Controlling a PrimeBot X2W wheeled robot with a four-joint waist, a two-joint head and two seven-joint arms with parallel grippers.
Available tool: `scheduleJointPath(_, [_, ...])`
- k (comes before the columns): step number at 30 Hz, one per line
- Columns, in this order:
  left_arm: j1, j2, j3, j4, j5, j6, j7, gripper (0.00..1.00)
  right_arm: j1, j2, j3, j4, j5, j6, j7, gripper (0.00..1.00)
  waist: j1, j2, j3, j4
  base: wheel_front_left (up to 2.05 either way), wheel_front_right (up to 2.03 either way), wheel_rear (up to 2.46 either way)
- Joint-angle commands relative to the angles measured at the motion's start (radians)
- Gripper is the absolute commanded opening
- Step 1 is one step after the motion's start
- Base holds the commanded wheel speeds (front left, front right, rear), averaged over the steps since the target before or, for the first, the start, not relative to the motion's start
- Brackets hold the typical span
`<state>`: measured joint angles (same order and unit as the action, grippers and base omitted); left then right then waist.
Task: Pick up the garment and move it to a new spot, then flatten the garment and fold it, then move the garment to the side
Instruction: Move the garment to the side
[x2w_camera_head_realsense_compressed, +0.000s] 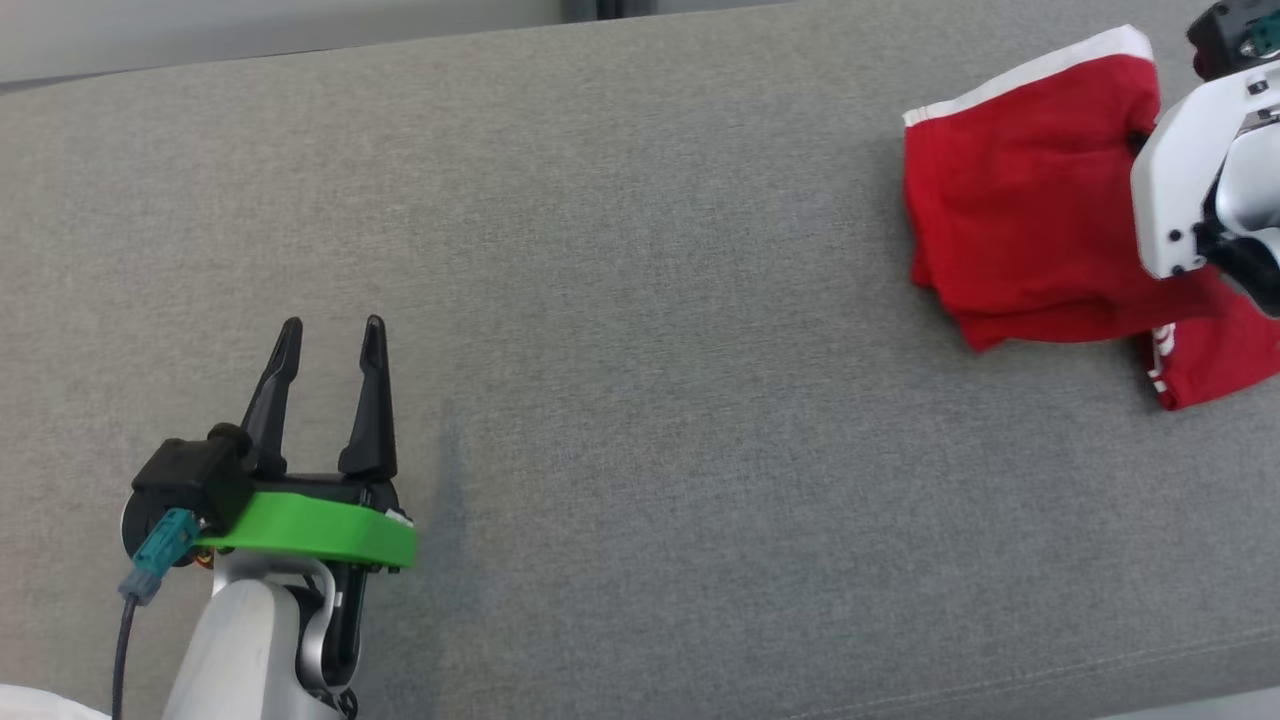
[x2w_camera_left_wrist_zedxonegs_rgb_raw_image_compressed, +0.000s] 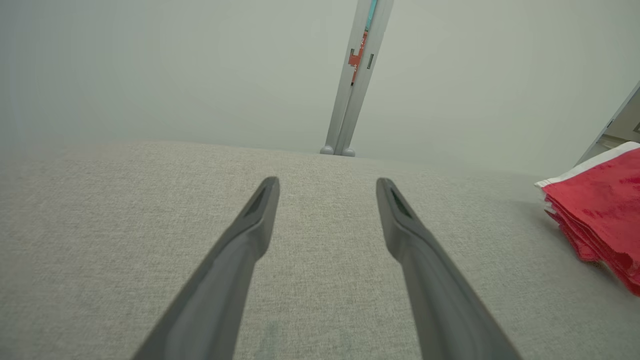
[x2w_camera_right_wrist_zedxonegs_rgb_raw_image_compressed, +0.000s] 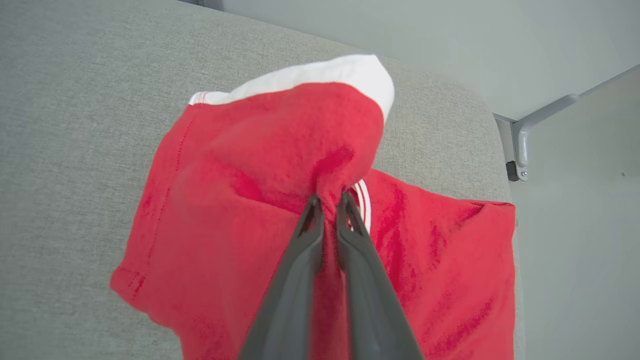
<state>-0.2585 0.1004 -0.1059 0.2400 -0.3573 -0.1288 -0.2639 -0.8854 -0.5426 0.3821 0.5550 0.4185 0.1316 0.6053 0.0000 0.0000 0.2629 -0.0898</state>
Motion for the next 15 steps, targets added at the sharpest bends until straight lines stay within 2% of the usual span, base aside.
scheduleJointPath(1, [-0.012,0.010,-0.001,-0.002,0.008,-0.003,0.000,1.00,0.001,-0.026,0.012,-0.010,-0.019,-0.002,-0.008,0.00,0.0000,0.0000,0.016,-0.055,0.00,0.00,0.00])
scheduleJointPath(8, [-0.038,0.032,-0.029,-0.002,0.007,-0.003,0.000,1.00,-0.012,-0.147,0.050,-0.008,-0.106,-0.002,-0.061,0.00,0.0000,0.0000,0.060,-0.077,0.00,0.00,0.00])
scheduleJointPath(15, [-0.062,0.058,-0.055,-0.006,-0.002,-0.003,0.000,1.00,0.020,-0.196,0.023,0.075,-0.201,-0.002,-0.119,0.00,0.0000,0.0000,0.106,-0.058,0.00,0.00,0.00])
